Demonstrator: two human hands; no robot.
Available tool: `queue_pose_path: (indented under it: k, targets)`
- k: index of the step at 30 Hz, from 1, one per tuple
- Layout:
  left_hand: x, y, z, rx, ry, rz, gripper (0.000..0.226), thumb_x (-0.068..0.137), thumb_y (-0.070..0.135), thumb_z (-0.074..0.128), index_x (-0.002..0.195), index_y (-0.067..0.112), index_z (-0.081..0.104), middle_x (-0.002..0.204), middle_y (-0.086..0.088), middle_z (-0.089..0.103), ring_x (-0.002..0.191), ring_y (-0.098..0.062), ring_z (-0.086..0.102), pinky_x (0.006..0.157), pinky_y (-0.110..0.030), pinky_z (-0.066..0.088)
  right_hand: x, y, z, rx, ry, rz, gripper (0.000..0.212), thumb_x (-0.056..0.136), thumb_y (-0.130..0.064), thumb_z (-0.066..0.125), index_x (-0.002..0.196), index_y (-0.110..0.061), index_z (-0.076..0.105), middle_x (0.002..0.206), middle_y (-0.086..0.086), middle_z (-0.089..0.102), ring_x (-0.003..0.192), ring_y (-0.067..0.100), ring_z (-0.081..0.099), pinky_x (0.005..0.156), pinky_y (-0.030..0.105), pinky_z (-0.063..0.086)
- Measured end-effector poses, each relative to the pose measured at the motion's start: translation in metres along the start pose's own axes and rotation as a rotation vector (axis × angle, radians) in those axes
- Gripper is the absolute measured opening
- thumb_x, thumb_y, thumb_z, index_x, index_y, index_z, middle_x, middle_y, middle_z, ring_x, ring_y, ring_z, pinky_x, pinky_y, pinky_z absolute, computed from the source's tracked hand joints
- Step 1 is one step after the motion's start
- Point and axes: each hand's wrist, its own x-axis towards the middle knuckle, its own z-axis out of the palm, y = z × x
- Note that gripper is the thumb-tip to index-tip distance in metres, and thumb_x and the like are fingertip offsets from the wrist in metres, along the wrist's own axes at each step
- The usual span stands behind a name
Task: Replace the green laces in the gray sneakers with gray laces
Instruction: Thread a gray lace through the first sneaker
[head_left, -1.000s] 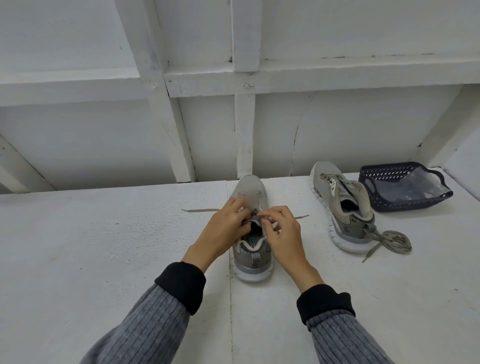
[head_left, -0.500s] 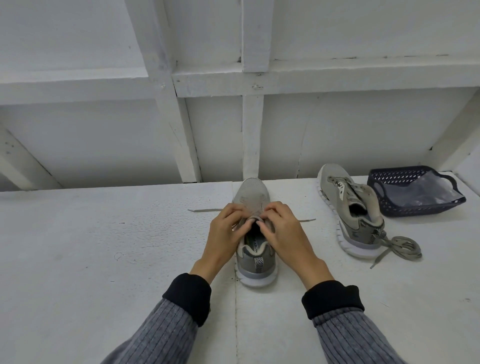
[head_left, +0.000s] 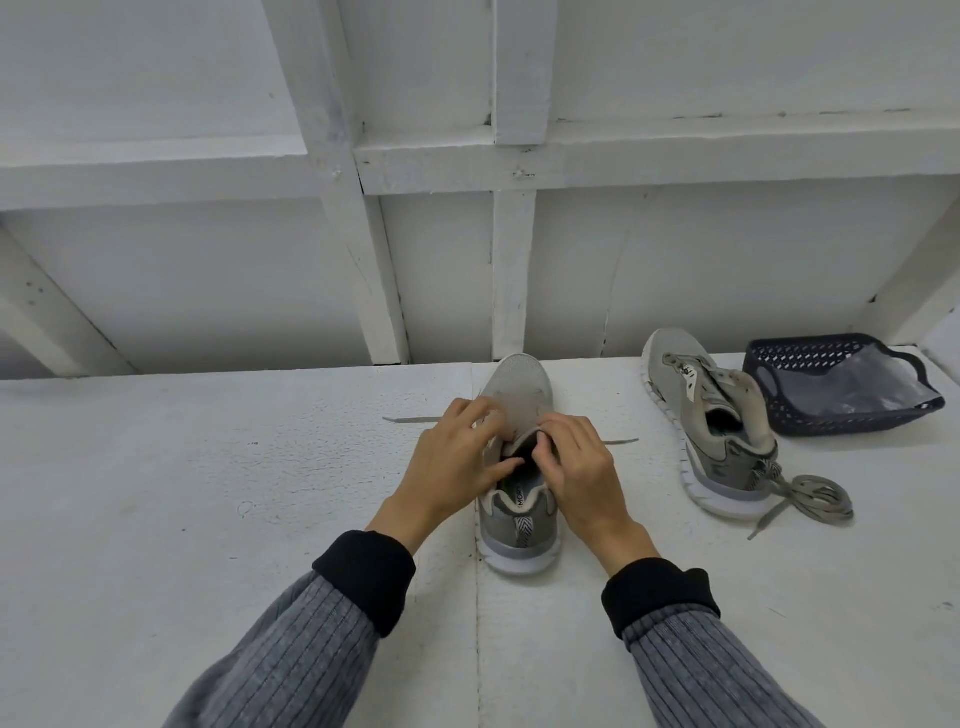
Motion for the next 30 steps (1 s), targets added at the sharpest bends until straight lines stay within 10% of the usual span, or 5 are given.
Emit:
queue_pose_path:
  k: [8,14,30]
  targets:
    - [-0.009,0.001,0.015,-0.071,0.044,0.002,0.021,0.097,0.025,0.044,0.104,0.011,0.058,0.111,-0.002,0.06,0.094,-0.018,0.055,0.064,-0.04,0.054,0.0,-0.003,0.0,-0.007,-0.019,-0.002,0.026,0.094,-0.012,0.047,0.106,0.003,0.065,0.104,0.015,0.064,0.094,0.024,0.061,0.085,0.027,0.053]
    - [-0.009,0.017,0.024,-0.26,0.177,-0.245,0.026,0.095,0.026,0.046,0.103,0.009,0.064,0.097,-0.003,0.06,0.08,-0.007,0.052,0.069,-0.012,0.04,0.0,-0.003,0.003,-0.038,0.021,-0.024,0.019,0.094,-0.008,0.05,0.104,0.002,0.063,0.099,0.014,0.065,0.088,0.026,0.061,0.082,0.027,0.051]
    - [-0.008,0.013,0.025,-0.61,0.265,-0.441,0.011,0.094,0.016,0.064,0.105,0.018,0.067,0.1,0.007,0.068,0.095,-0.009,0.065,0.082,-0.031,0.056,0.012,-0.004,0.007,0.203,-0.032,0.167,0.015,0.095,-0.01,0.057,0.106,-0.006,0.066,0.103,0.006,0.064,0.097,0.017,0.057,0.089,0.022,0.046]
